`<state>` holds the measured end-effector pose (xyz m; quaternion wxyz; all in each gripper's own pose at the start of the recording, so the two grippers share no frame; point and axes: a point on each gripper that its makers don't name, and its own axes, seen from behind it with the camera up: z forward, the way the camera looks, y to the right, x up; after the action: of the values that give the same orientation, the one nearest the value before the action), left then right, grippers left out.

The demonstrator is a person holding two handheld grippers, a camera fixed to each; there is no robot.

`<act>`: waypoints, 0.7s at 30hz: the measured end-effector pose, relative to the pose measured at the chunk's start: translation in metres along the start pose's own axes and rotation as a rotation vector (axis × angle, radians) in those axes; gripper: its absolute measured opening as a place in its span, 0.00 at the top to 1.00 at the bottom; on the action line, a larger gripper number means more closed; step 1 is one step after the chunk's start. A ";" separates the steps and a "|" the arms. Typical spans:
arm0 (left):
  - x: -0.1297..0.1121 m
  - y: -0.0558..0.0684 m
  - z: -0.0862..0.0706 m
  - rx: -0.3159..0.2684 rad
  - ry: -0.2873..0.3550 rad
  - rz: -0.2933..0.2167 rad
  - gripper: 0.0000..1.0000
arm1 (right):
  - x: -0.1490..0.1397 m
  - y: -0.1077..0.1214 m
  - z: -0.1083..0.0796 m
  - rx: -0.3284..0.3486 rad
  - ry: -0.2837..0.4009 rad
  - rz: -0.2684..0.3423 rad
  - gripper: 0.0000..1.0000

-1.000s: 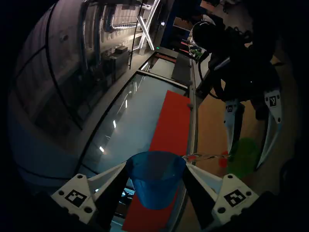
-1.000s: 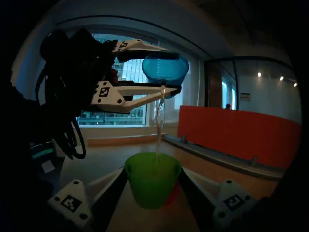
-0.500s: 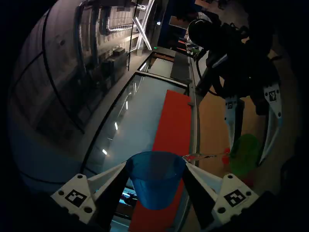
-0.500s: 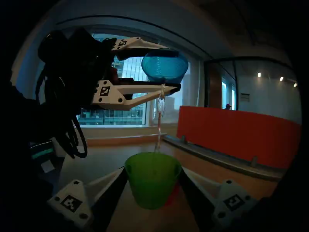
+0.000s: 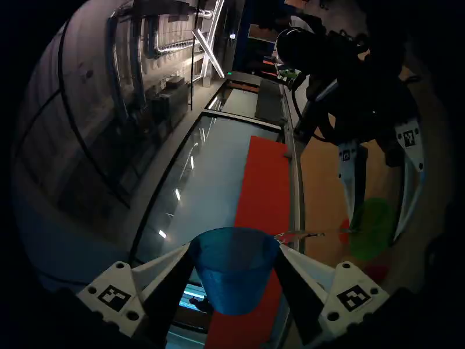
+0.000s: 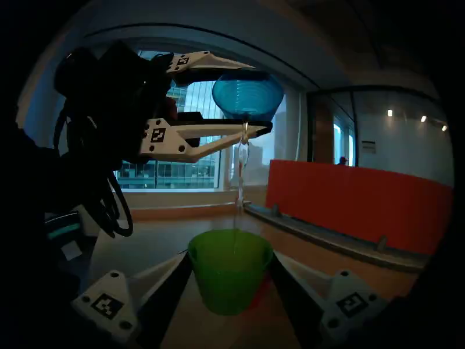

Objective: Pour water

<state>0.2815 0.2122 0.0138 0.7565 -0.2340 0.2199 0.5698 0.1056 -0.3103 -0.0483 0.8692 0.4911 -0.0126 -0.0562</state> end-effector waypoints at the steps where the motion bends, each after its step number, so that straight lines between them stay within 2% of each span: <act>1: 0.000 0.000 0.000 0.000 0.000 0.004 0.13 | 0.000 0.000 0.000 0.000 0.000 0.000 0.09; 21: 0.003 -0.006 -0.001 0.001 -0.005 0.085 0.12 | 0.000 0.000 -0.001 -0.003 0.003 0.000 0.09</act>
<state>0.2880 0.2127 0.0123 0.7324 -0.2225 0.2278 0.6018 0.1058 -0.3100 -0.0488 0.8701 0.4897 -0.0113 -0.0553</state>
